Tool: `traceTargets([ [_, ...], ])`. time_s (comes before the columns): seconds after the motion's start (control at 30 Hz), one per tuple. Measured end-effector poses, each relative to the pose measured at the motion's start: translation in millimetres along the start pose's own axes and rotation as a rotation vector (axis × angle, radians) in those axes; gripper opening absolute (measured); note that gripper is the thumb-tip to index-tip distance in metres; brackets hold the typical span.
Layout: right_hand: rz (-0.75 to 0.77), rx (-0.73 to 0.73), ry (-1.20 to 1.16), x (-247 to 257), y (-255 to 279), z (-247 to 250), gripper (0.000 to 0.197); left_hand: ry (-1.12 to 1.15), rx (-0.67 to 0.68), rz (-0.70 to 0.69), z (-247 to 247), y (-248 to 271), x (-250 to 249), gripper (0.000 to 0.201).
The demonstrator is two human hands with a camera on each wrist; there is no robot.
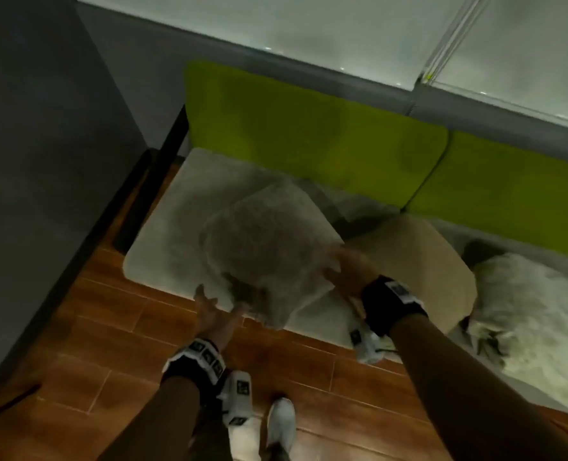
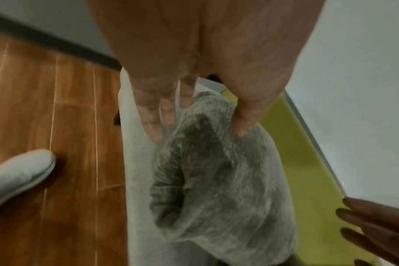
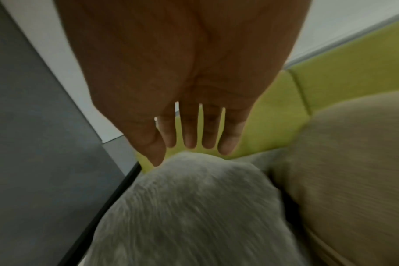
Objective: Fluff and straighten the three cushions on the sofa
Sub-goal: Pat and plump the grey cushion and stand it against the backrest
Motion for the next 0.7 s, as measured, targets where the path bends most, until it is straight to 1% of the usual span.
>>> traceTargets([
  [0.03, 0.093, -0.059, 0.012, 17, -19, 7, 0.057, 0.077, -0.016, 0.020, -2, -17, -3, 0.121],
  [0.1, 0.157, -0.107, 0.018, 47, -49, 20, 0.067, 0.155, 0.030, 0.162, -11, -45, 1, 0.128],
  [0.13, 0.133, -0.114, 0.017, 55, -63, 24, 0.074, 0.168, 0.069, 0.233, -20, -61, 4, 0.132],
  [0.17, 0.101, -0.123, 0.044, 53, -81, 22, 0.083, 0.150, 0.099, 0.287, -27, -71, 7, 0.136],
  [0.2, 0.046, -0.126, 0.068, 46, -96, 17, 0.096, 0.127, 0.113, 0.321, -33, -80, 9, 0.141],
  [0.23, -0.027, -0.121, 0.074, 34, -108, 11, 0.110, 0.115, 0.125, 0.324, -37, -91, 9, 0.144],
  [0.27, -0.132, -0.112, 0.061, 16, -118, 4, 0.124, 0.114, 0.134, 0.321, -40, -102, 8, 0.145],
  [0.3, -0.266, -0.091, -0.015, -4, -123, -4, 0.133, 0.124, 0.141, 0.306, -42, -111, 5, 0.144],
  [0.33, -0.396, -0.061, -0.140, -20, -123, -13, 0.140, 0.149, 0.155, 0.287, -42, -120, 1, 0.147],
  [0.37, -0.498, -0.019, -0.280, -32, -121, -25, 0.145, 0.156, 0.163, 0.238, -40, -127, -4, 0.154],
  [0.4, -0.559, 0.002, -0.380, -37, -118, -35, 0.148, 0.138, 0.173, 0.182, -34, -129, -13, 0.158],
  [0.43, -0.583, -0.013, -0.388, -39, -115, -39, 0.151, 0.118, 0.179, 0.130, -28, -129, -23, 0.156],
  [0.47, -0.600, -0.044, -0.364, -37, -118, -41, 0.153, 0.092, 0.174, 0.105, -18, -135, -28, 0.147],
  [0.53, -0.637, -0.108, -0.308, -24, -127, -38, 0.150, 0.102, 0.132, 0.080, 3, -141, -48, 0.128],
  [0.63, -0.692, -0.126, -0.316, 8, -132, -25, 0.138, 0.104, 0.089, 0.051, 33, -157, -81, 0.115],
  [0.67, -0.692, -0.138, -0.337, 18, -133, -19, 0.133, 0.096, 0.083, 0.042, 43, -162, -92, 0.115],
  [0.7, -0.688, -0.154, -0.365, 27, -133, -13, 0.128, 0.078, 0.078, 0.027, 52, -167, -104, 0.120],
])
Point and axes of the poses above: each hand's wrist, its own y-axis away from the middle knuckle, its own z-axis out of the back of the hand, x = y × z, the point moved 8 cm from there along -y, towards the middle knuckle, and after that the axes turned 6 degrees about -y, right-handed, at the moved point
